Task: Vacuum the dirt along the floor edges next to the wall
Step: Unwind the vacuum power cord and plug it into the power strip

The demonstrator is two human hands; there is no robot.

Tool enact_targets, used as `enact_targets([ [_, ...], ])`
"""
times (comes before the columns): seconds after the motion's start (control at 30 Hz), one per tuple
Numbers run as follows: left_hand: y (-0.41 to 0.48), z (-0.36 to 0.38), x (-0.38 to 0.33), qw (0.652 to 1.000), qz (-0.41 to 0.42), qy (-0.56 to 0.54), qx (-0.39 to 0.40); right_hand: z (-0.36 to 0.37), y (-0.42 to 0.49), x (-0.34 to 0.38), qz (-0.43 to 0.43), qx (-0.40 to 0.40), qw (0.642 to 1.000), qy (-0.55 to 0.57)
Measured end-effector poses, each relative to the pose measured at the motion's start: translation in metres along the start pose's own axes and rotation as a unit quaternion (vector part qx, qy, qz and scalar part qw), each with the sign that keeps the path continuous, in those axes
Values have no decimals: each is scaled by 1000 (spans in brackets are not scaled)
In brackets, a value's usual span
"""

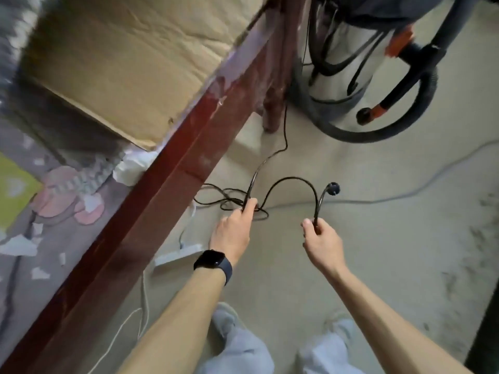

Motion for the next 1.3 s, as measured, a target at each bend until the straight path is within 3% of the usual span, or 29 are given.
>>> enact_targets([
  [0.2, 47, 135, 74, 998, -8, 59, 24, 34, 105, -70, -39, -42, 993, -104],
  [0.37, 71, 203, 128, 989, -132, -60, -39, 70, 171, -136, -84, -65, 977, -185],
  [0.5, 88, 247, 171, 936, -311, -163, -35, 100, 193, -157, -158, -62, 965, -202],
  [0.6, 103, 282, 201, 896, -372, -242, 17, 124, 201, -151, -212, -61, 958, -185],
  [0.7, 111, 313, 232, 864, -394, -313, 19, 149, 207, -134, -255, -64, 951, -162],
  [0.87, 117, 292, 246, 865, -373, -334, -25, 178, 211, -103, -285, -69, 950, -112],
  [0.97, 130, 248, 273, 872, -375, -297, -100, 184, 206, -81, -271, -66, 956, -92],
  [1.07, 149, 185, 287, 807, -386, -373, -245, 182, 196, -55, -263, -82, 958, -75],
  [1.13, 153, 138, 293, 830, -355, -307, -303, 178, 186, -33, -278, -109, 953, -48],
  [1.17, 155, 127, 302, 804, -356, -350, -322, 177, 180, -22, -294, -125, 947, -40],
  [1.2, 155, 121, 308, 738, -350, -439, -374, 177, 175, -12, -309, -137, 941, -36],
  [1.23, 157, 122, 319, 709, -330, -473, -407, 180, 173, -1, -322, -138, 936, -39],
  [1.3, 162, 137, 333, 729, -347, -470, -357, 195, 178, 19, -342, -116, 930, -73],
])
Point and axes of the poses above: each hand's wrist, its own y-axis towards the middle knuckle, its own z-axis out of the palm, x = y × z, the point moved 5 cm from there along y, towards the middle knuckle, and after that the axes turned 15 degrees about z, right-handed, at the moved point
